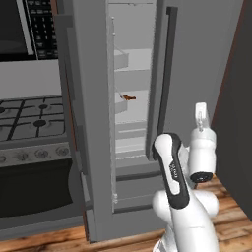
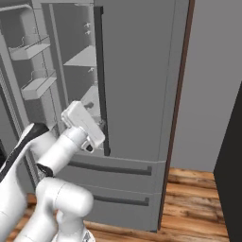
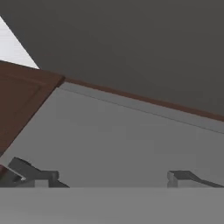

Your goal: Place the chicken drumstick on the counter behind the older chicken drumstick on the same shelf of the fridge to maintain FIFO order. Close the fridge door when finished.

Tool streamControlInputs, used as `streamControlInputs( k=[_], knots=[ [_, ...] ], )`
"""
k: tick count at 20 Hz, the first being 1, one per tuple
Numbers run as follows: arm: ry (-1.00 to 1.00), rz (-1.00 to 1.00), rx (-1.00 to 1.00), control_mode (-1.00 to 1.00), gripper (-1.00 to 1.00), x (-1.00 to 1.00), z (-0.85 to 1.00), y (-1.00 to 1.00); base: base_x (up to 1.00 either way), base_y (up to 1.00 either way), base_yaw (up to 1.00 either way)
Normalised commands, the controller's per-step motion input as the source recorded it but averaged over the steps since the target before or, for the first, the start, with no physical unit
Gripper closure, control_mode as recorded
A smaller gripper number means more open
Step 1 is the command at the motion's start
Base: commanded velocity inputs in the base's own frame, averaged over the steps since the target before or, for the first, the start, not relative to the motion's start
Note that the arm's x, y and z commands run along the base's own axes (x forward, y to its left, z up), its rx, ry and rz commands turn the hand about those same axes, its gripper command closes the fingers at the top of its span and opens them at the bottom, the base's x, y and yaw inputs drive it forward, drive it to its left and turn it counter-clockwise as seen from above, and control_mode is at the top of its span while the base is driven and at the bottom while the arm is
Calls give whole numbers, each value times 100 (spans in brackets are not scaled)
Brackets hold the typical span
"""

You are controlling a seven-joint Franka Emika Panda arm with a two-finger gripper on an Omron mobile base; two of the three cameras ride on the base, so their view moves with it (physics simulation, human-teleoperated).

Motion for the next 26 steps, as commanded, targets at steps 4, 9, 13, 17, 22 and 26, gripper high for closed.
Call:
streamControlInputs(
  k=[4,9,13,17,22,26],
  knots=[
    [0,0,-28,-100,-100,-76,59,71,0,0,0],
    [0,0,-29,-100,-100,-76,54,74,0,0,0],
    [0,0,-28,-100,-100,-71,36,80,0,0,0],
    [1,0,-30,-100,-100,-64,5,88,0,0,0],
    [10,0,-28,-100,-100,-51,0,91,0,0,0],
    [19,0,-21,-100,-100,-10,-19,59,0,0,0]
  ],
)
